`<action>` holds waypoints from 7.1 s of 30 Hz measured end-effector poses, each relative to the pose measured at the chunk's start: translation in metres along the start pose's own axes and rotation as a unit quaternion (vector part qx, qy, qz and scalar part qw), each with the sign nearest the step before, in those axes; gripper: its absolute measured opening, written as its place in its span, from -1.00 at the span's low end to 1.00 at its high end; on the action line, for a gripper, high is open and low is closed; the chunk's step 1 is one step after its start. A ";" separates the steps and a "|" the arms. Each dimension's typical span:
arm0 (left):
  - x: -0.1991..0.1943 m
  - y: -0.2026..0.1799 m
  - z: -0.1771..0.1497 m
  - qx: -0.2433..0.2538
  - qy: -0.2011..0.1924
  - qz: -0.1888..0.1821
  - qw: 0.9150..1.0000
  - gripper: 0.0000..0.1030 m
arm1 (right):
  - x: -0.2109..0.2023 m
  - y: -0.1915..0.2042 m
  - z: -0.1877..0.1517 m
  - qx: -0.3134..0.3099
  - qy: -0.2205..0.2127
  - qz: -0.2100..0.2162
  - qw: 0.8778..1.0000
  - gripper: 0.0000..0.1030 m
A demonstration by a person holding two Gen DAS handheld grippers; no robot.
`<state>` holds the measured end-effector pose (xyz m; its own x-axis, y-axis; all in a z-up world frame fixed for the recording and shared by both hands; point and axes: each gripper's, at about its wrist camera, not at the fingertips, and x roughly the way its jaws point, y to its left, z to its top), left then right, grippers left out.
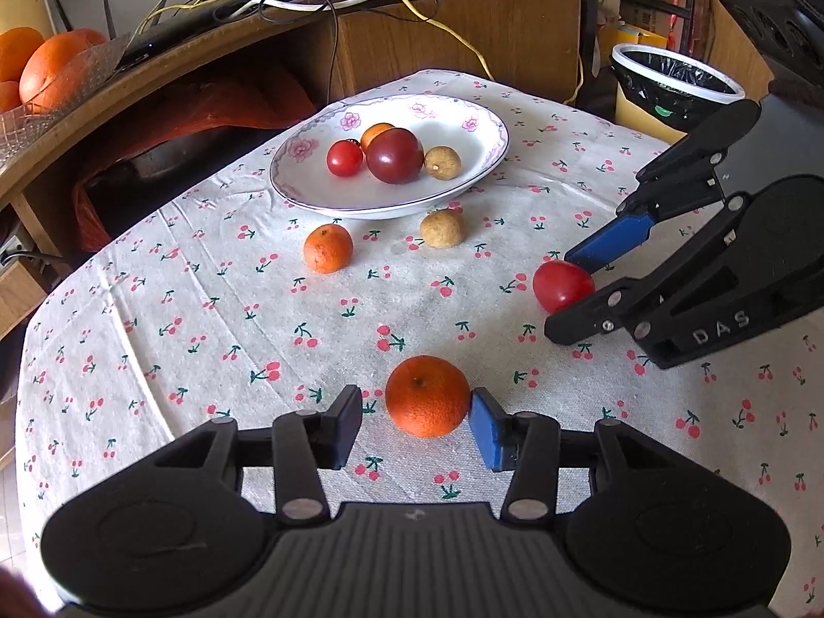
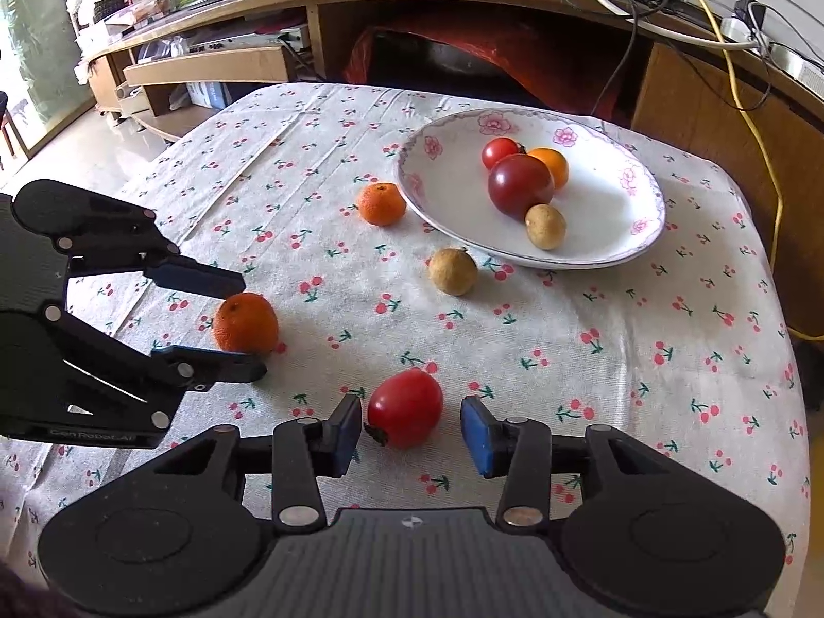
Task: Organize fruits
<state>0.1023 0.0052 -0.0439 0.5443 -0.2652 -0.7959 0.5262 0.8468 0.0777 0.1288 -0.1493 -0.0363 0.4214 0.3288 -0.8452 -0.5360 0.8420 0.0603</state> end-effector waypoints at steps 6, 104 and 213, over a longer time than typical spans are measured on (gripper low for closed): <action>0.000 0.001 0.001 -0.008 0.004 -0.006 1.000 -0.06 | 0.002 0.004 0.001 -0.007 0.006 -0.002 1.000 -0.45; 0.078 0.026 0.111 -0.006 -0.053 0.078 0.995 -0.17 | 0.037 -0.052 0.096 0.012 -0.101 -0.091 0.991 -0.46; 0.060 0.045 0.057 -0.013 -0.041 0.018 0.999 -0.28 | 0.028 -0.025 0.034 0.064 -0.048 -0.041 0.996 -0.60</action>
<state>0.1961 0.0008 -0.0541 0.6151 -0.2698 -0.7408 0.4878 0.8684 0.0888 0.1789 -0.1462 -0.0430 0.5318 0.2902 -0.7956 -0.4013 0.9136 0.0650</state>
